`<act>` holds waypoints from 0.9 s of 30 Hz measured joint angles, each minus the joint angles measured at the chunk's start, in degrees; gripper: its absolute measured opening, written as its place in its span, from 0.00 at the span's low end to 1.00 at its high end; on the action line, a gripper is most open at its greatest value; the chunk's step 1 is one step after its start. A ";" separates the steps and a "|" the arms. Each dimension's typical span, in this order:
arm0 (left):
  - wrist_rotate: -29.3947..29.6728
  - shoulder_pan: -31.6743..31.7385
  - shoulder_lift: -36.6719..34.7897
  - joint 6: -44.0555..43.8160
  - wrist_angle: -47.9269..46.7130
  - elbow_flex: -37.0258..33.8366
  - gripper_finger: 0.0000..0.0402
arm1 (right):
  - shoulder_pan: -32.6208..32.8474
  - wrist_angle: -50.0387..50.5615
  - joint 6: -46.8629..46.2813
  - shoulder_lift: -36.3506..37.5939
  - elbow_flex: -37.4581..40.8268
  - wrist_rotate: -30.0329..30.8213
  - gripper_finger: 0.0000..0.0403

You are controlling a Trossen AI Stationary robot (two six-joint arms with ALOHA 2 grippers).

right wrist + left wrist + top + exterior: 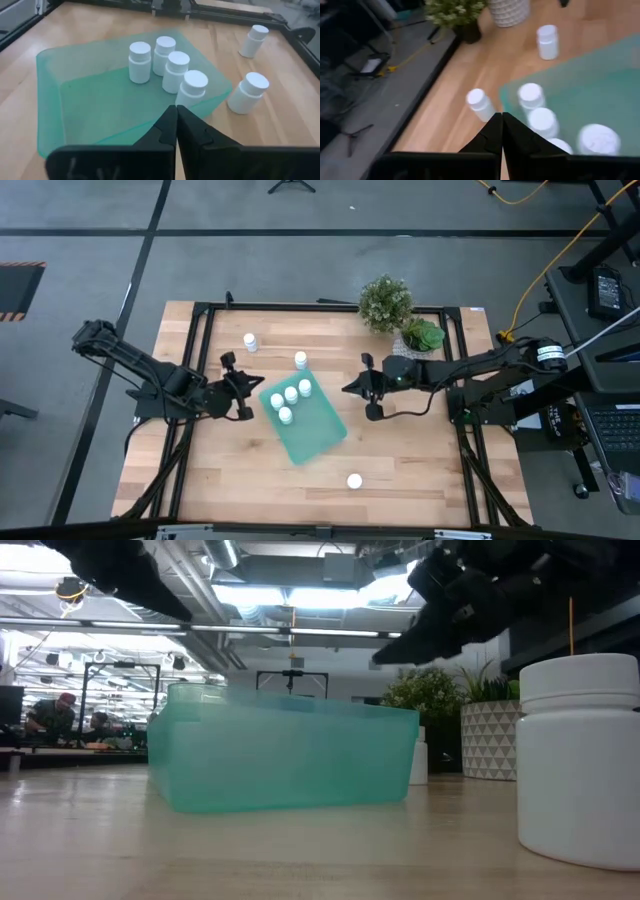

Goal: Pick and place pill bottles into a basket
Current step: Put the white medicine bottle into the green bin

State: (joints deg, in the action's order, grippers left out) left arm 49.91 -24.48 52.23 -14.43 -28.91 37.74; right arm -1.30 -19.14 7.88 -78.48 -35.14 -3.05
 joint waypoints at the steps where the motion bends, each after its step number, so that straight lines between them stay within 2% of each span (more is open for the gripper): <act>1: 0.99 0.40 0.11 0.06 0.06 0.02 0.00 | -0.22 2.00 0.33 0.02 -1.53 0.00 0.03; 5: 2.49 2.14 0.67 0.09 1.20 0.00 0.01 | -1.15 10.83 1.65 0.02 -6.57 -0.02 0.03; 14: 0.97 4.01 0.93 0.21 1.25 0.00 0.03 | -1.46 35.02 -1.22 0.02 -15.99 0.02 0.03; 21: -3.49 4.01 0.93 0.19 1.27 0.00 0.01 | -0.95 45.47 -5.63 0.02 -19.51 0.03 0.03; 27: -3.60 4.01 0.93 -0.21 1.28 0.00 0.01 | -0.94 52.57 -7.61 0.02 -19.82 0.70 0.03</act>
State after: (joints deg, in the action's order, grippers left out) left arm 46.31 -20.47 53.17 -14.64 -27.62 37.74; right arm -2.24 33.44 0.27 -78.46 -54.96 -2.35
